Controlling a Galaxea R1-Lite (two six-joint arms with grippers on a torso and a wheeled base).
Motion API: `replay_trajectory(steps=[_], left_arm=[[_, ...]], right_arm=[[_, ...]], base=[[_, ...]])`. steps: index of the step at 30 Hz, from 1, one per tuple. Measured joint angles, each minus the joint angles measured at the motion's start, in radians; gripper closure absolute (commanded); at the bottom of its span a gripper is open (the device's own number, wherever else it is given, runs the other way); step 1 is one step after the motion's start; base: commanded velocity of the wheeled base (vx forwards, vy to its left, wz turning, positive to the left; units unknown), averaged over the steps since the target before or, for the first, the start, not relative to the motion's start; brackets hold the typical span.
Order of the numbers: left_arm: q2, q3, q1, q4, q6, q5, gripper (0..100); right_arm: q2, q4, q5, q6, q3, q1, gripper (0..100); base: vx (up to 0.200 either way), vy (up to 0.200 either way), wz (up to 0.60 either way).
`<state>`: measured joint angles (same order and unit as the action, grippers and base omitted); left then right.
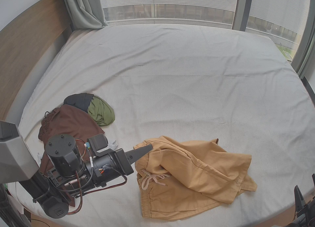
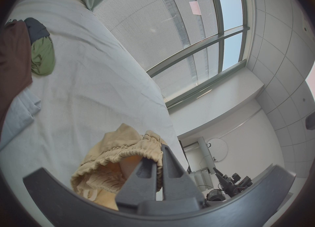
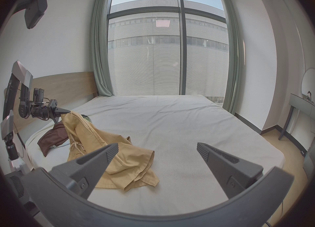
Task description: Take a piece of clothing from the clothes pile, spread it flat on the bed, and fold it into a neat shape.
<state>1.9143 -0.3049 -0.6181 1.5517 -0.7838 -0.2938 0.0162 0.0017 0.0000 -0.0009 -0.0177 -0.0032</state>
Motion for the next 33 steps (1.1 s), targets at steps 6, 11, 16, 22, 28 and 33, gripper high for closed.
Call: replay_trajectory(steps=[6,11,16,22,28,33], left_arm=[[0.012,0.010,0.034,0.001,0.033,-0.002,100],[0.015,0.012,0.067,0.001,0.080,-0.013,100],[0.016,0.013,0.115,0.001,0.158,-0.017,100],[0.026,0.029,0.203,0.001,0.318,-0.068,100],[0.047,0.056,0.282,0.000,0.409,-0.113,100],[0.069,0.060,0.327,0.001,0.443,-0.121,100]], right_arm=[[0.000,0.000,0.000,0.000,0.000,0.000,0],[0.000,0.000,0.000,-0.003,0.000,0.000,0],[0.000,0.000,0.001,-0.003,0.000,0.000,0],[0.000,0.000,0.001,-0.003,0.000,0.000,0],[0.000,0.000,0.002,-0.007,0.000,0.000,0],[0.000,0.000,0.003,-0.009,0.000,0.000,0]], base=[[0.000,0.000,0.00],[0.000,0.000,0.00],[0.000,0.000,0.00],[0.000,0.000,0.00],[0.000,0.000,0.00],[0.000,0.000,0.00]])
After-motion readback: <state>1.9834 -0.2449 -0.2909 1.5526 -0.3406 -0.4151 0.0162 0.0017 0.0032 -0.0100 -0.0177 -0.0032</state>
